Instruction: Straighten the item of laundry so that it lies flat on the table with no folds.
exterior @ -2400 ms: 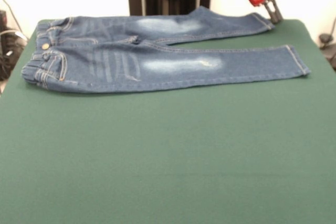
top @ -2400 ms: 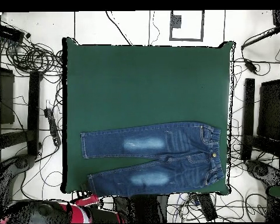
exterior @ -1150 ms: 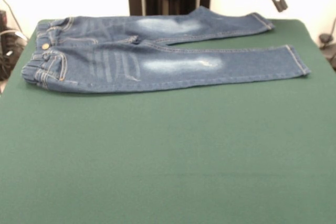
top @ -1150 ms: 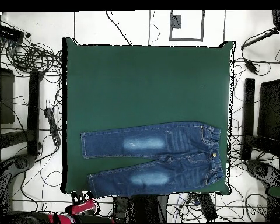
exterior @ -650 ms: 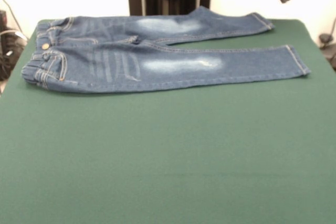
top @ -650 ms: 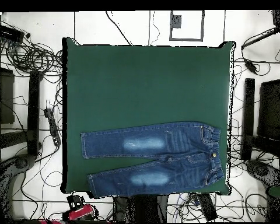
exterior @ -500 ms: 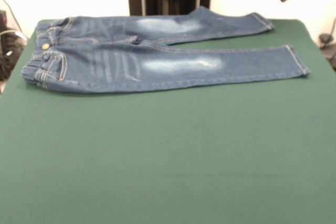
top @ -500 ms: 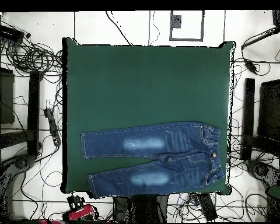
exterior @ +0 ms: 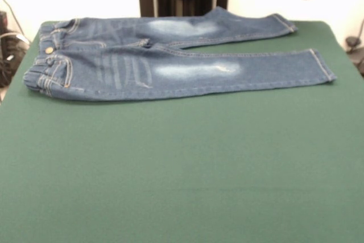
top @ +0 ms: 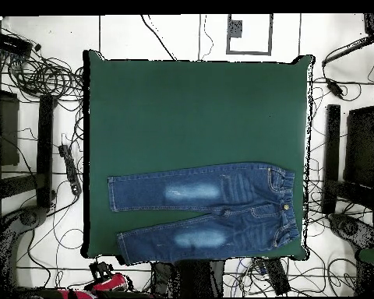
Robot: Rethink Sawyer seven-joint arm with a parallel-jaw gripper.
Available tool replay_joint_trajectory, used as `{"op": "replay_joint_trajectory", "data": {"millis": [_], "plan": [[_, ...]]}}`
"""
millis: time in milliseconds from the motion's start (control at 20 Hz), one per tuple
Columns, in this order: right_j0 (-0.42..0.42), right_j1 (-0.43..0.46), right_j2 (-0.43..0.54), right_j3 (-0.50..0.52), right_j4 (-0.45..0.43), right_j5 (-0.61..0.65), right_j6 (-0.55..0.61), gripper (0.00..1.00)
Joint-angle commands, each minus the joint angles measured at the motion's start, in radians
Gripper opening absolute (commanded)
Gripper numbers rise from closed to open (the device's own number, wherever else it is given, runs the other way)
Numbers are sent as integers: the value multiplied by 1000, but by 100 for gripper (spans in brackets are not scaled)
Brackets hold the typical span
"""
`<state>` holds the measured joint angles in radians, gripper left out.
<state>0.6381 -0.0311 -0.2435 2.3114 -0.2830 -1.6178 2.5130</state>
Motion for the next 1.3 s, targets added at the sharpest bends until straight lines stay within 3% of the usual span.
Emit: {"op": "replay_joint_trajectory", "data": {"millis": [50, 750, 1300], "plan": [[-26, 249, -85, 288, -122, 402, 111, 0], [-67, 240, -137, 246, -158, 435, 45, 0], [2, 320, -184, 194, -146, 353, 34, 0]]}}
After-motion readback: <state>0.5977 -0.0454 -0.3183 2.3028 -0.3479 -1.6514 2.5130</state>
